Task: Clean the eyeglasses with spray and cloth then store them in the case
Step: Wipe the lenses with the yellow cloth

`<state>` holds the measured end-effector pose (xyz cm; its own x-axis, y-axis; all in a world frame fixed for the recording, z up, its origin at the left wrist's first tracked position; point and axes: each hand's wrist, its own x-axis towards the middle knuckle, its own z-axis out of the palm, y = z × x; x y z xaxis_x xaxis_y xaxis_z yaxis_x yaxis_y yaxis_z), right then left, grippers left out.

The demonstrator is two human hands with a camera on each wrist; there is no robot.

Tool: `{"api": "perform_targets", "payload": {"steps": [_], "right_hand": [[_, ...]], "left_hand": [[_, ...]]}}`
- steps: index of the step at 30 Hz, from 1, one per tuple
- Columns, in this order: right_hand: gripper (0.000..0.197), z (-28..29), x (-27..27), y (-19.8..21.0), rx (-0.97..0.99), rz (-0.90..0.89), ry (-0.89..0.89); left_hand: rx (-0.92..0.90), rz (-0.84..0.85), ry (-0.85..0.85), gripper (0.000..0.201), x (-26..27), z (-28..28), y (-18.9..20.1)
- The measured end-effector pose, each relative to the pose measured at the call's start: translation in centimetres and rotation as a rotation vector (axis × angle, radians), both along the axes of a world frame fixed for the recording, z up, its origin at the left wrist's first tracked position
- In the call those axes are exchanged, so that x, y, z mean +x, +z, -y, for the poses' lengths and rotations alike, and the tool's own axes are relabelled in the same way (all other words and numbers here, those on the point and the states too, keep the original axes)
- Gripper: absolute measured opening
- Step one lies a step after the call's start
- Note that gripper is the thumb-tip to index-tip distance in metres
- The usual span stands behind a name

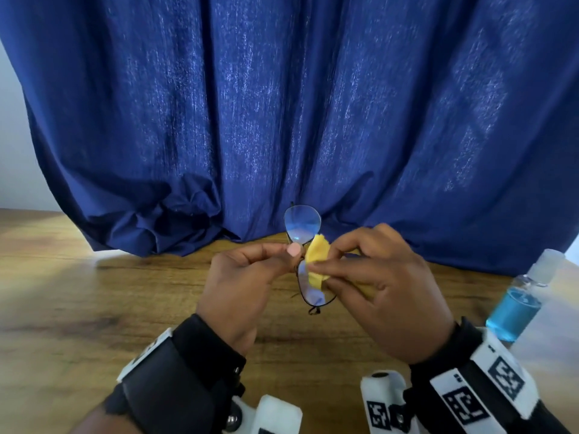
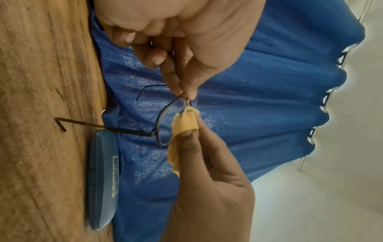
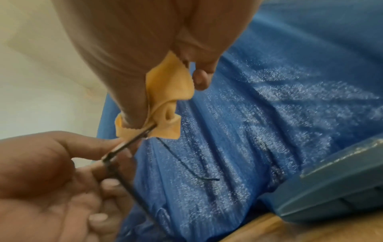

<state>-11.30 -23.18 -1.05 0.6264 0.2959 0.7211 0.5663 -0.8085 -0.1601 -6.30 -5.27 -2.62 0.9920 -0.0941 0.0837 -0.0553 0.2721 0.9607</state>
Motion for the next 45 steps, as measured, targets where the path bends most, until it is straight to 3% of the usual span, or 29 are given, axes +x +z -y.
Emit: {"api": "perform_targets", "payload": {"steps": [3,8,13,15,19,23,27,32,37,40,42,45], "right_hand": [[0.019,-0.2,-0.2,-0.2,-0.085,-0.083,0.055],[0.011,2.9,0.5,0.5,0.216,-0.183,-0.273],[0.017,1.1,0.6,0.0,0.914,-0.643,0.061],[0.022,0.2,0.6,-0.3,1.104,-0.833,0.192],[0.036,0.2,0.8,-0.1,1.299,-0.874,0.266],[0.036,0.7,1.1,-0.2,1.321,-0.830,0.248],[0.041,-0.2,1.0,-0.9,1.237,-0.942,0.291],[0.045,0.7,1.2,-0.8,1.252,-0.942,0.354],[0.041,1.1,1.0,-0.6,1.146,-1.048,0.386],[0.044,1.8,1.1,0.3,1.261,-0.828,0.345],[0.045,2.1,0.9,0.9,1.277,-0.459,0.273],[0.027,1.5,-0.2,1.6,0.873,0.068,0.050]], "left_hand": [[0.007,0.016,0.003,0.014,-0.2,0.0,0.2],[0.003,0.014,0.022,0.013,0.2,-0.4,0.2],[0.025,0.086,-0.057,0.016,-0.6,0.2,0.2],[0.045,0.121,-0.065,0.017,-0.8,0.5,0.1],[0.075,0.158,-0.011,0.015,-0.5,0.1,0.2],[0.075,0.168,0.039,0.013,0.0,-0.4,0.2],[0.097,0.184,0.012,0.012,-0.3,0.1,-0.2],[0.151,0.246,0.053,0.010,-0.2,0.1,-0.4],[0.098,0.222,0.067,0.011,0.6,-0.9,0.2],[0.125,0.254,0.051,0.011,0.5,-1.3,0.7],[0.214,0.330,0.060,0.010,0.2,-1.2,0.7],[0.306,0.408,0.031,0.010,-0.4,-0.6,0.6]]}}
